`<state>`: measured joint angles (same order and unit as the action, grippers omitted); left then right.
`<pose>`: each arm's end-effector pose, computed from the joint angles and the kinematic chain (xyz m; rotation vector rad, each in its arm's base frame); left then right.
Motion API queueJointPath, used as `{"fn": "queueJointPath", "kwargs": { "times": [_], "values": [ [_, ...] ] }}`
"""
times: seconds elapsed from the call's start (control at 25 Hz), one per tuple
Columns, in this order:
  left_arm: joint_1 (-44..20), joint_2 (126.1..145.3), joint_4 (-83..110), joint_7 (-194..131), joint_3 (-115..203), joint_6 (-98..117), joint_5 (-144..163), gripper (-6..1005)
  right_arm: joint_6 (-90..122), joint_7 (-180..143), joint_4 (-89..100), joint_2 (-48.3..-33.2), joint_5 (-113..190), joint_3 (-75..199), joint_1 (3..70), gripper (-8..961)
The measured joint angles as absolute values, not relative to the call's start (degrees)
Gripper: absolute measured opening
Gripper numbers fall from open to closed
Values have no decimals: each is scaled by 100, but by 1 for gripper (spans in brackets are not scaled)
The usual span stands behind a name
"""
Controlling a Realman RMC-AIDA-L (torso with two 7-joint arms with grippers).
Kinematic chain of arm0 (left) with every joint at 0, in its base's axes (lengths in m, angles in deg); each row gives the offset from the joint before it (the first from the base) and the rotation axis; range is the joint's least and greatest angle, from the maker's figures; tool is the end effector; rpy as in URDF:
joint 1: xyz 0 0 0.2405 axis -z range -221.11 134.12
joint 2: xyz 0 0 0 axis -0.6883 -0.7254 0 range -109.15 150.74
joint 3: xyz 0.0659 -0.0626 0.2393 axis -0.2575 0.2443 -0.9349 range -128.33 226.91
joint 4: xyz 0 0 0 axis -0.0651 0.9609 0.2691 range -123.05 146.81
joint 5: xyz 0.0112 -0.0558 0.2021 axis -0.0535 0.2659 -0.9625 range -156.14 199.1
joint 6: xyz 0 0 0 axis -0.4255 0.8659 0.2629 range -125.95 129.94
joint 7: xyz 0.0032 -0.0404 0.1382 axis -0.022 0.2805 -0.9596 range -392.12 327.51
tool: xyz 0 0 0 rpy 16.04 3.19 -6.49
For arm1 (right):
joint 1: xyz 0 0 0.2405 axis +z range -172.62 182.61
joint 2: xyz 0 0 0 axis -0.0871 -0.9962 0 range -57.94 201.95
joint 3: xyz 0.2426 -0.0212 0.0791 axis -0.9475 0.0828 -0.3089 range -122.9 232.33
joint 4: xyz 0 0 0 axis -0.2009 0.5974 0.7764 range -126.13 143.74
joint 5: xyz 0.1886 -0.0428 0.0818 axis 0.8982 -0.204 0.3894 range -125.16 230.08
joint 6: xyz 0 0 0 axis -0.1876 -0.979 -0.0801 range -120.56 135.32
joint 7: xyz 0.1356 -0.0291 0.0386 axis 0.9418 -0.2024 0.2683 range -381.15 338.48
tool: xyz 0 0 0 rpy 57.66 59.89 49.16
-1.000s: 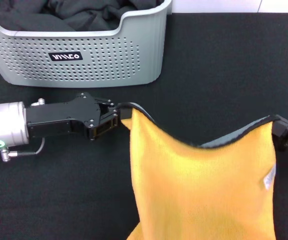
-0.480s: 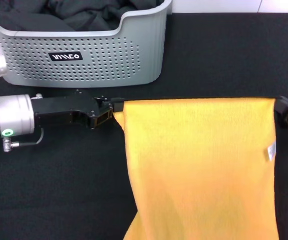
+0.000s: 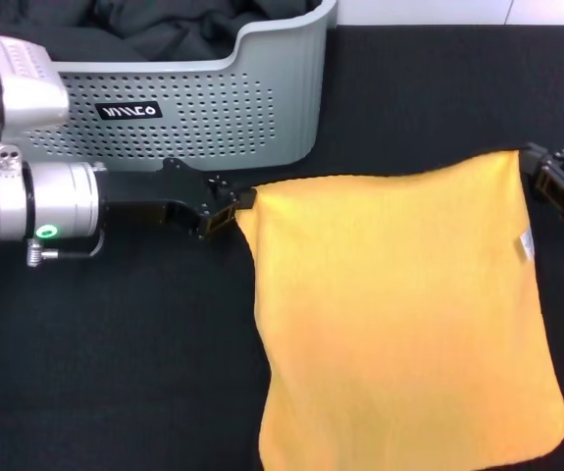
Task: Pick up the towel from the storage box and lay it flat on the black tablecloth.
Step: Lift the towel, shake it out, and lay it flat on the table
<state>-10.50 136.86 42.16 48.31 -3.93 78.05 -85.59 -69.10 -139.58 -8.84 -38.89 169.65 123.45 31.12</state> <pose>-0.2657 0.3518 -0.0228 -2.7175 -0.6876 -0.5396 0.2965 0.3357 0.0106 -2.3325 0.6746 0.9391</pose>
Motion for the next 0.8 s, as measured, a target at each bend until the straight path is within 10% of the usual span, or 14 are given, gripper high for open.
{"fn": "queueJointPath", "kwargs": {
  "times": [0.8],
  "values": [
    [-676, 13783, 4346, 4898, -407, 7244, -9072, 27, -6114, -13882, -895, -3767, 16951, 12356, 3406, 48]
  ]
}}
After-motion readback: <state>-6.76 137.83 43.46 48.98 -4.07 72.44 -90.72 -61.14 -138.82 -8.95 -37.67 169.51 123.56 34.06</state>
